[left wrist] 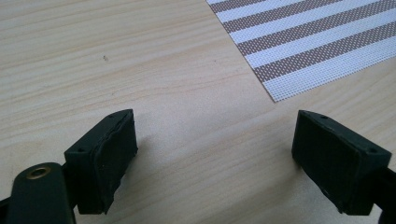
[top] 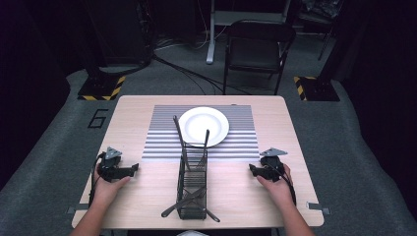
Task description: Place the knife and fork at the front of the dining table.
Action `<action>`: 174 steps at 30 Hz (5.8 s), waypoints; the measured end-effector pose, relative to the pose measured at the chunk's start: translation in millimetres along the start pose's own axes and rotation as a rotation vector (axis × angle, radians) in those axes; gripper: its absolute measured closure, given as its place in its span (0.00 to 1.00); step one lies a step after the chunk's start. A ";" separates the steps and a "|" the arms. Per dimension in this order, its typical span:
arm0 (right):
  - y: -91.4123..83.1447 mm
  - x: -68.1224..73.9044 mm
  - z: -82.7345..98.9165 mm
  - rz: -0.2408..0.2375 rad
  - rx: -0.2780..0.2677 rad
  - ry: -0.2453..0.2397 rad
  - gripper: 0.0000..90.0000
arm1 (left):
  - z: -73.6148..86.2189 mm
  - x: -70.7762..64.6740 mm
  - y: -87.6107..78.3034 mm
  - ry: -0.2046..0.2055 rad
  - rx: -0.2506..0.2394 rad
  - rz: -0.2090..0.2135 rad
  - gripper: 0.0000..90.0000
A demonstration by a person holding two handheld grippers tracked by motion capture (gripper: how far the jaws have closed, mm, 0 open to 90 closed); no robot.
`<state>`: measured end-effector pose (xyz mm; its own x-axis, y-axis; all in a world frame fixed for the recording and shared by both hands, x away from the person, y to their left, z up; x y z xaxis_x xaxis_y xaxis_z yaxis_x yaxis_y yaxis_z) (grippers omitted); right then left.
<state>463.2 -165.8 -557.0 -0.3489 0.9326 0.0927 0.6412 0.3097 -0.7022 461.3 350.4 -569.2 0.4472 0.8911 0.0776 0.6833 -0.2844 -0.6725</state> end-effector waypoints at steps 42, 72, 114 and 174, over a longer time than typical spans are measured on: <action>-47.7 93.6 -83.3 -0.245 -0.027 -0.161 0.59 | -0.1 0.0 0.1 0.000 0.001 -0.002 0.15; -41.6 161.8 -121.6 -0.382 -0.018 -0.227 0.67 | -0.1 0.0 0.3 0.000 -0.001 -0.003 0.15; -23.5 189.7 -110.7 -0.368 0.021 -0.334 0.94 | -0.6 0.3 0.9 0.004 -0.007 -0.007 0.16; -84.0 206.0 -150.8 -0.466 0.063 -0.362 0.97 | -0.6 0.2 0.9 0.004 -0.005 -0.005 0.16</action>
<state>440.6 28.2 -372.5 -0.8022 0.5746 0.1623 0.3263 0.6495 -0.6868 462.3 350.0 -569.3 0.4460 0.8911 0.0834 0.6882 -0.2819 -0.6685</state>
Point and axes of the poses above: each handheld gripper's, and its own axes: y roughly forward along the jaws, z roughly out of its underside, x roughly to its left, the point moved 6 cm from there along y, roughly forward along the jaws, and after that the axes turned 7 degrees about y, right-handed, at the moved point
